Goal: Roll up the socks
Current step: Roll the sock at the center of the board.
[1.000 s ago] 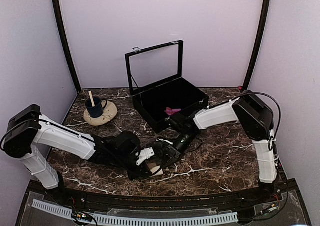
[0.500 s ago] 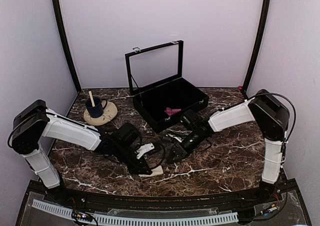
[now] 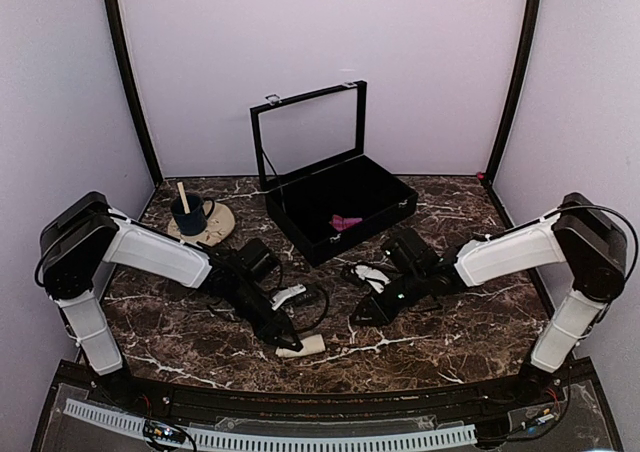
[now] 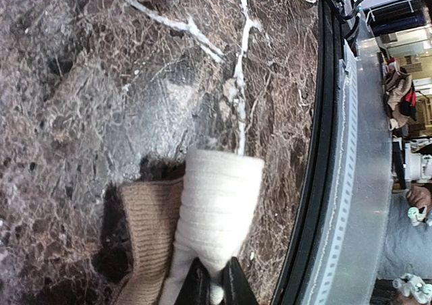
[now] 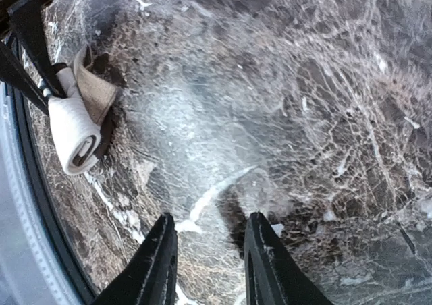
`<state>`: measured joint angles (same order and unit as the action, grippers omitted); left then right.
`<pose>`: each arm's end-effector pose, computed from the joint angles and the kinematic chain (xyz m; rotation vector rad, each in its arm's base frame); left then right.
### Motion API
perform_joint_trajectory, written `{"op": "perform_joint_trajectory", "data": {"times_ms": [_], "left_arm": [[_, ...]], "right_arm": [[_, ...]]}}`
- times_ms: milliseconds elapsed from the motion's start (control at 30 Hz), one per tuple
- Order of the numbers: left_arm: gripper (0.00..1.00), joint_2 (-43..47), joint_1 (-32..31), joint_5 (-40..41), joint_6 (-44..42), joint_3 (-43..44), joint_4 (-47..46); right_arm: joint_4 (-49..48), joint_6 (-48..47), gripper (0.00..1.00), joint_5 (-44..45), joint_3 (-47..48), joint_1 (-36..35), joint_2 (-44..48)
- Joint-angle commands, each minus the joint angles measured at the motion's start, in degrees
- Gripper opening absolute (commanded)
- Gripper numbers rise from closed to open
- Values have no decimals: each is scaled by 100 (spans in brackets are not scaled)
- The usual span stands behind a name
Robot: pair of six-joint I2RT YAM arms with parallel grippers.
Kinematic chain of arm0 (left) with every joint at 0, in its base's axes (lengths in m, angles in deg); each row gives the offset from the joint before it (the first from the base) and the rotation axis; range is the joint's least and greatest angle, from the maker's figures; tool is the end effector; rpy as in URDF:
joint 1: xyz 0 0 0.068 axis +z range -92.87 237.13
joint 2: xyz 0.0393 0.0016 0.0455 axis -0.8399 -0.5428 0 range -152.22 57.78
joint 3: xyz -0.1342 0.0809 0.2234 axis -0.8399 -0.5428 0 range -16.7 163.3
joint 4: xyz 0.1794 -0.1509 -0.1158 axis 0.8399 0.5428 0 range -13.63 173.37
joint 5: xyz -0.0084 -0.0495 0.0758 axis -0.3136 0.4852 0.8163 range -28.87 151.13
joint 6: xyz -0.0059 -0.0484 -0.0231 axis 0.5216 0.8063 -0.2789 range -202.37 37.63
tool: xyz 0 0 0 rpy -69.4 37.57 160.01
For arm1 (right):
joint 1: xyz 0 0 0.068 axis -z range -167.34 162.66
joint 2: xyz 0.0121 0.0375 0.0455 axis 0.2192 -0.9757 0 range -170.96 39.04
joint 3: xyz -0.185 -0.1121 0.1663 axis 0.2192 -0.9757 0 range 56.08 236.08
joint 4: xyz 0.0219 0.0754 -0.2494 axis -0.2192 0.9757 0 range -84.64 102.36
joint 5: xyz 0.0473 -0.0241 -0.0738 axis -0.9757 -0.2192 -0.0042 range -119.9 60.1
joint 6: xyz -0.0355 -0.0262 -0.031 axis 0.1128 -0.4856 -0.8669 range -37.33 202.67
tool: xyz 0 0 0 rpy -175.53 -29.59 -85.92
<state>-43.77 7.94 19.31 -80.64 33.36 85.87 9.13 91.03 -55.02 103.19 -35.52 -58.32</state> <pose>0.1918 -0.2586 0.1299 1.3470 2.3934 -1.2467 0.2015 0.2479 0.1394 -1.0790 2.4183 0.9246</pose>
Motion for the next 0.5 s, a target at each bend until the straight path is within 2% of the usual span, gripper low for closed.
{"op": "perform_joint_trajectory", "data": {"times_ms": [0, 233, 467], "left_arm": [[0, -319, 77, -376, -126, 93, 890], [0, -568, 191, -607, -324, 274, 1199], [0, -722, 265, -729, -474, 360, 1378]], "right_arm": [[-616, -410, 32, 1354, -309, -570, 472], [-867, -1056, 33, 2910, -498, -1720, 881], [-825, -1665, 37, 3565, -379, -2547, 881]]}}
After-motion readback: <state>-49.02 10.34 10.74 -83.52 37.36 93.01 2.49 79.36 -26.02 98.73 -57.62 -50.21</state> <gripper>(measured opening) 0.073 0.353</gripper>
